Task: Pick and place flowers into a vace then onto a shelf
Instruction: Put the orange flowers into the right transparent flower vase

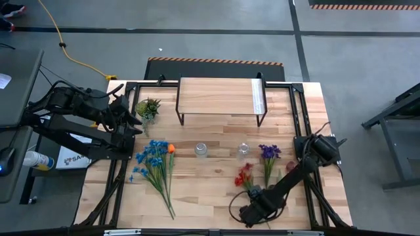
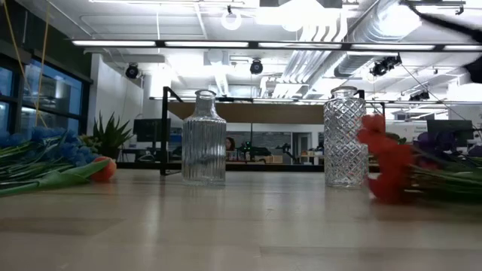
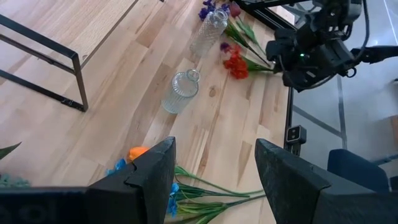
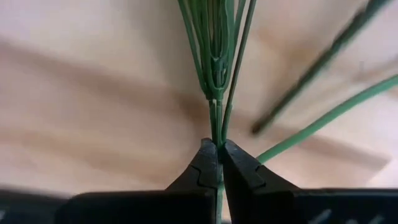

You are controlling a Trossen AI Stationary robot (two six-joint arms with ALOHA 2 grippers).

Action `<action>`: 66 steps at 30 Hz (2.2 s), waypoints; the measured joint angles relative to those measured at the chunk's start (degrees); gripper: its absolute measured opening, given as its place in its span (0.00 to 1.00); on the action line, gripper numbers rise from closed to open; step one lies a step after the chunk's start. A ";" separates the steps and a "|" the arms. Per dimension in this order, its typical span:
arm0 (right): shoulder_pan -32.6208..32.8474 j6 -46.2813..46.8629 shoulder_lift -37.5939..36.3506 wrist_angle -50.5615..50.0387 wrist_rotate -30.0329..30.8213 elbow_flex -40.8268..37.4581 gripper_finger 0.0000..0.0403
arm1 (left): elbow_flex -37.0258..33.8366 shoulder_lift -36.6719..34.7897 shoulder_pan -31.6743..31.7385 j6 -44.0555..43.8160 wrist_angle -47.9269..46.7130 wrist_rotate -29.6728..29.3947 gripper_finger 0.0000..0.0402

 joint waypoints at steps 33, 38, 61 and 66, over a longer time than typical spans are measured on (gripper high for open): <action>0.12 -1.13 -0.33 9.95 8.00 0.59 0.00 | 0.00 0.00 -0.02 -0.36 0.57 0.02 0.63; -1.34 -3.46 -0.35 12.68 11.81 0.59 0.00 | 0.00 -0.01 -0.01 -0.35 0.70 0.02 0.63; -3.95 -9.42 -0.44 19.40 22.14 0.64 0.00 | 0.00 0.01 -0.01 -0.02 1.68 0.74 0.63; -4.25 -9.75 -1.57 19.65 22.40 0.64 0.00 | 0.00 -0.01 0.00 -0.02 1.68 1.14 0.63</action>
